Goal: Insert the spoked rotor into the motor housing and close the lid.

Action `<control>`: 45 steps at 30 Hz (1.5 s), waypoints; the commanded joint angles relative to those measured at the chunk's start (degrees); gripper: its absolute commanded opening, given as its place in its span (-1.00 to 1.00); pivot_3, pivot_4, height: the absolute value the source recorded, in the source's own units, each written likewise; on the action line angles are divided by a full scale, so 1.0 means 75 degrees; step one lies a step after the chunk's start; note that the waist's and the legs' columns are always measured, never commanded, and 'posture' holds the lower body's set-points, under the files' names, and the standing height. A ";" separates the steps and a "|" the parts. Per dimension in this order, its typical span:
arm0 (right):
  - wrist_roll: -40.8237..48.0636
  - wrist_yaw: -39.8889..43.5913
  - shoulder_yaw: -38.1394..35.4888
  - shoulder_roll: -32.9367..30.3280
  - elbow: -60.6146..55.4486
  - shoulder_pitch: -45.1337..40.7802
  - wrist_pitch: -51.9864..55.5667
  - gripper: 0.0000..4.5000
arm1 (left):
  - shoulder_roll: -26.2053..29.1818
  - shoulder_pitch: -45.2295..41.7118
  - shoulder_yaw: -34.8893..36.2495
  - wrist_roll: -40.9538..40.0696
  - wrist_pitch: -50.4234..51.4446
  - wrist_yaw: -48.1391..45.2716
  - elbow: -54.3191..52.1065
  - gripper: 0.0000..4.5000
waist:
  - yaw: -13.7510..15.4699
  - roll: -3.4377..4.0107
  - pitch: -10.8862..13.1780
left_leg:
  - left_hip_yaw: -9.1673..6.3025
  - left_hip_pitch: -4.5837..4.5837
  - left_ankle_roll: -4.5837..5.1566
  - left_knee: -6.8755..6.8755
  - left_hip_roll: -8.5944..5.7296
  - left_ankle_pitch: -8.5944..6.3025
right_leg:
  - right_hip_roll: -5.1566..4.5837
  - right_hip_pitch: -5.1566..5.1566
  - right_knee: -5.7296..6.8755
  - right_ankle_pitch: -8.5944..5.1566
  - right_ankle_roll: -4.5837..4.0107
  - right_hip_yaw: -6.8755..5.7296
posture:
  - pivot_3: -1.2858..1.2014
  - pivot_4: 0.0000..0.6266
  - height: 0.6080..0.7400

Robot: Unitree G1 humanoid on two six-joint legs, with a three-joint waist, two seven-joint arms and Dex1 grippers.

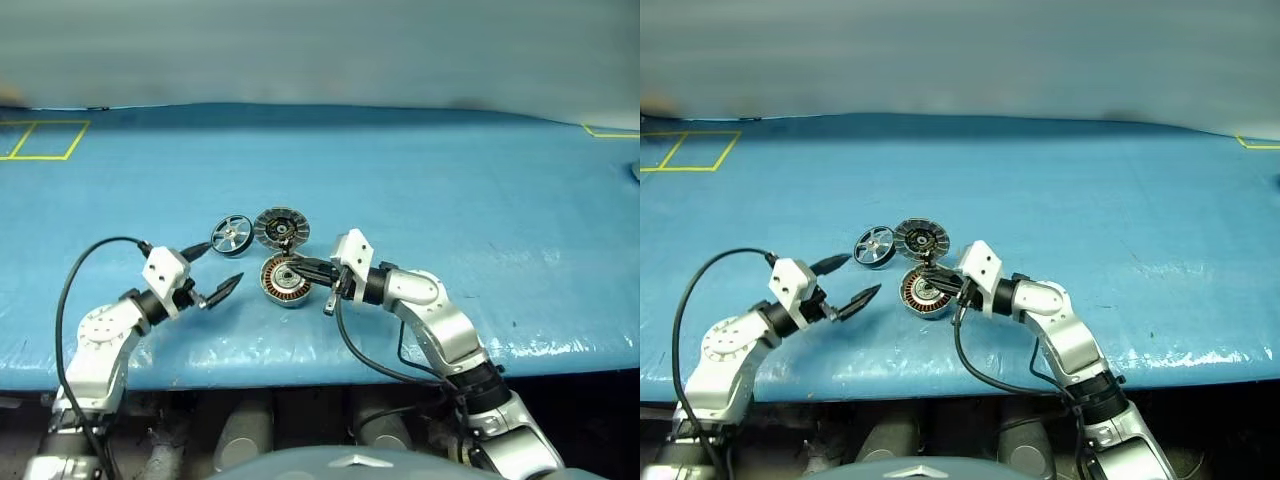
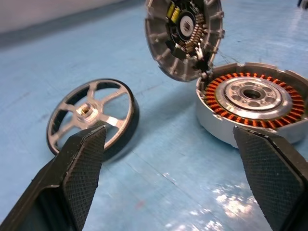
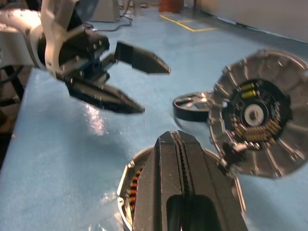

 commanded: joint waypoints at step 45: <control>-0.0341 -0.1387 -0.0259 0.0076 -0.0180 0.0769 -0.0631 -1.00 | 0.0630 -0.4603 -0.1263 0.1594 0.2010 -0.2876 0.5891 0.17 | -0.0126 -0.0034 0.0019 | -0.0005 0.0024 -0.0009 0.0020 0.0004 -0.0006 | 0.0015 0.0026 0.0025 0.0022 0.0053 0.0007 | 0.03 -0.52 1.00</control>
